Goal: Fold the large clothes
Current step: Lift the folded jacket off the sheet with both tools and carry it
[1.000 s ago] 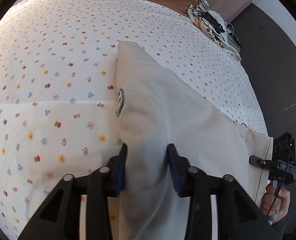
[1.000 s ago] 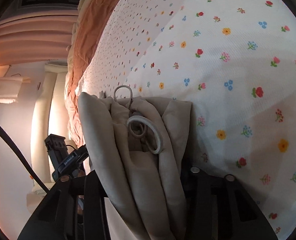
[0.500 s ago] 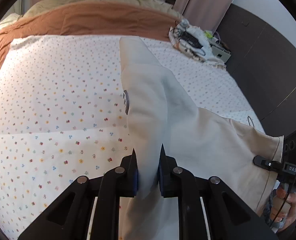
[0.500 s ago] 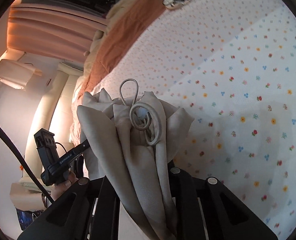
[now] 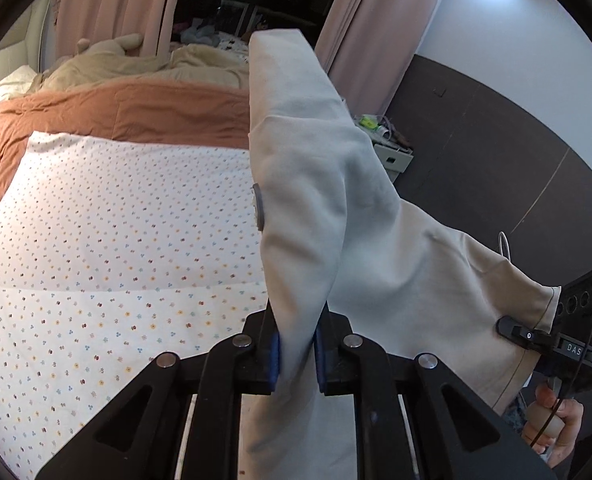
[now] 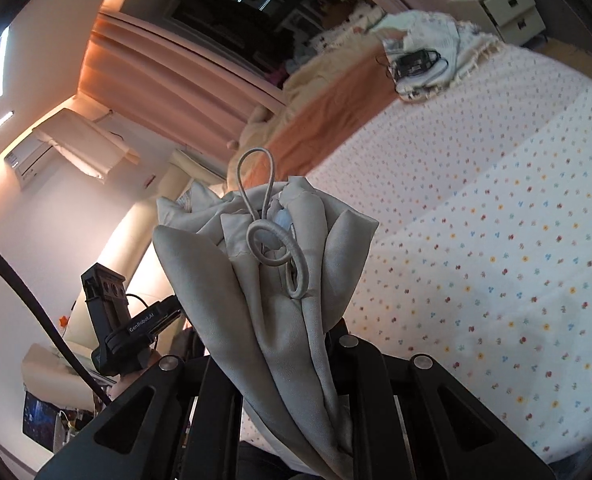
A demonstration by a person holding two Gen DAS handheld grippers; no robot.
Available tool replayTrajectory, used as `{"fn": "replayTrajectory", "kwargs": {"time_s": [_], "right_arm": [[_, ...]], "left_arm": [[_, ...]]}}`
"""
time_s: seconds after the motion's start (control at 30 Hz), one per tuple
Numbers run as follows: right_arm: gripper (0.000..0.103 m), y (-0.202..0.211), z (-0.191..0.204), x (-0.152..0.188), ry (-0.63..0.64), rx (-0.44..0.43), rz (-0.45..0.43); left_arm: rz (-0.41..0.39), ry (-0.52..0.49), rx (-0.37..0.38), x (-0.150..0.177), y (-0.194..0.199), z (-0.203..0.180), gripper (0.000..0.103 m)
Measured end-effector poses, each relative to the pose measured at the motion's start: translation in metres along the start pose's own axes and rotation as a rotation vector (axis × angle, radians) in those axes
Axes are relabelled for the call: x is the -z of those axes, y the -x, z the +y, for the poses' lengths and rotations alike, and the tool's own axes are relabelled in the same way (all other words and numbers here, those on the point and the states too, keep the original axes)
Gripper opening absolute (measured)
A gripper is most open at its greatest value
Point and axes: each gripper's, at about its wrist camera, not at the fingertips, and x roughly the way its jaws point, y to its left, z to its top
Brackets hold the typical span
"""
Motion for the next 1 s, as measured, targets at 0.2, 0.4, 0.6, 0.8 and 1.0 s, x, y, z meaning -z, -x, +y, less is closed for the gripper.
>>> {"fn": "replayTrajectory", "kwargs": {"time_s": [0.2,0.4,0.6,0.8,1.0], "right_arm": [[0.008,0.083,-0.002,-0.003,0.055,0.023,-0.058],[0.008,0.138,0.006,-0.013,0.109,0.062,-0.102],[0.008,0.193,0.014,-0.018,0.153,0.105,-0.134],[0.008,0.239,0.021,-0.020,0.196,0.170,-0.148],[0.008,0.271,0.022,-0.022,0.205,0.227,-0.169]], "left_arm": [[-0.025,-0.019,0.049,-0.004,0.027,-0.042,0.015],[-0.025,-0.041,0.105,-0.005,0.035,-0.089,0.015],[-0.017,-0.068,0.164,-0.003,0.034,-0.137,0.015],[0.001,-0.089,0.216,0.000,0.028,-0.179,0.015],[0.022,-0.125,0.255,0.003,0.018,-0.214,0.015]]}}
